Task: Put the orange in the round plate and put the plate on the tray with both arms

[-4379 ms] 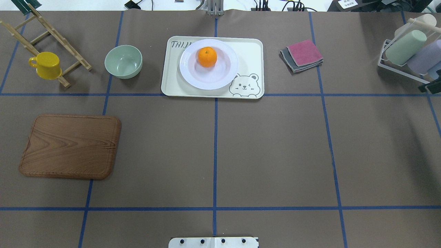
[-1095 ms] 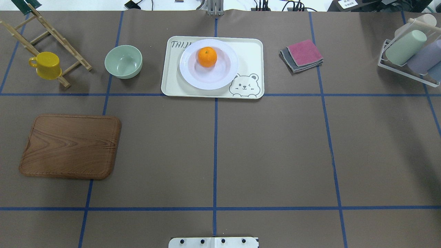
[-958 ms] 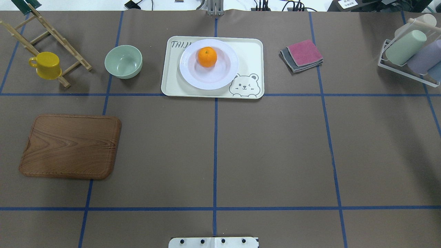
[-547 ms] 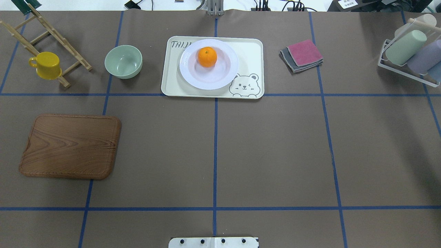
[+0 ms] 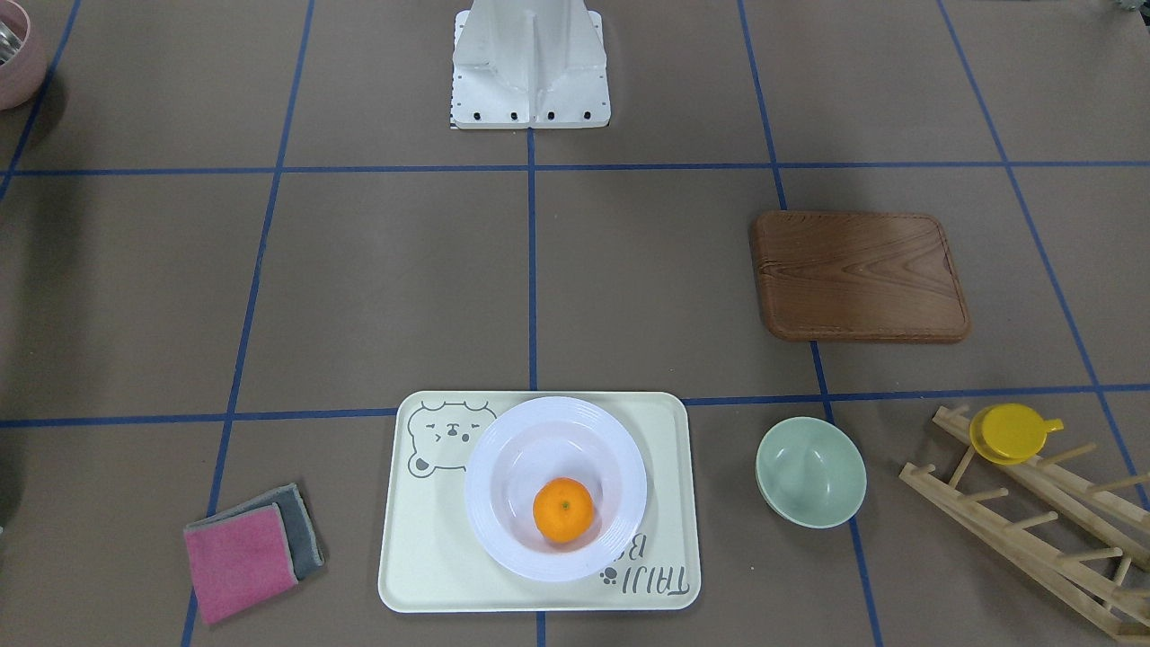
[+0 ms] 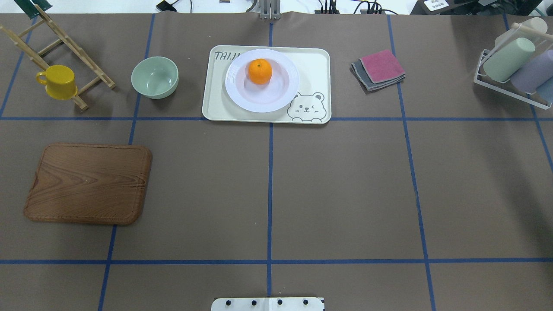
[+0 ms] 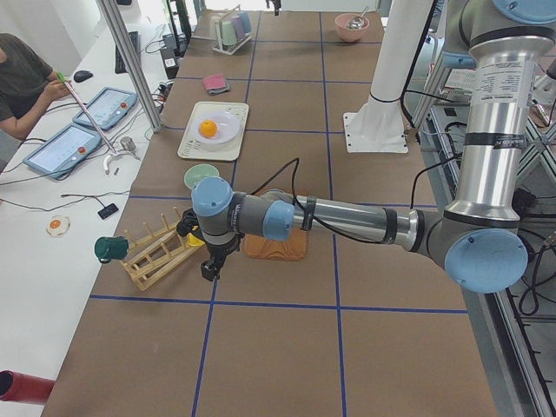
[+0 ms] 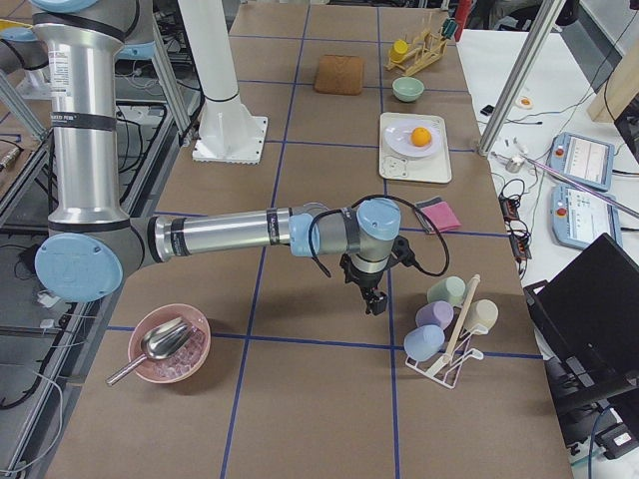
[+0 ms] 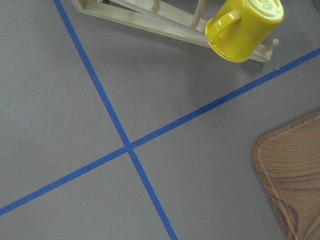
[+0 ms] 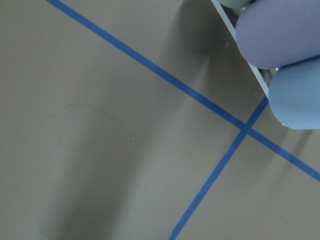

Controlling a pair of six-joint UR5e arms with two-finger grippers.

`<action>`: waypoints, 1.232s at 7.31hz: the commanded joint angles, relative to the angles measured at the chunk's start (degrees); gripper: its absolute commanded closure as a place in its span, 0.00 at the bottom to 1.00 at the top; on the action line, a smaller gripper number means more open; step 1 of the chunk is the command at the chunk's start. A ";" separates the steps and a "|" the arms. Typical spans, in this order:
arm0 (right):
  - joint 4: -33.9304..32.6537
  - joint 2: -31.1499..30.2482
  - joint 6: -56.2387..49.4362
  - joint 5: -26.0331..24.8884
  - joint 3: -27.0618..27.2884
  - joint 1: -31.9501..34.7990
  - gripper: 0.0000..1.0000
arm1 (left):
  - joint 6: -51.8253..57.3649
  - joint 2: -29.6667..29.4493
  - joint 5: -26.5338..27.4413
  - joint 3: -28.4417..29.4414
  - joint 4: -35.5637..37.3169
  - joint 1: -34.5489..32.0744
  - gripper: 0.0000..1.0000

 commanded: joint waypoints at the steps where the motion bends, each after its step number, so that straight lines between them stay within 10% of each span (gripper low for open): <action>1: 0.00 0.01 0.07 0.10 0.07 -0.26 0.00 | -0.11 -0.21 -0.03 0.08 -0.58 0.02 0.01; 9: -0.09 0.09 0.77 2.57 -1.60 -2.02 0.00 | -0.11 0.49 0.14 1.03 -4.44 0.19 0.01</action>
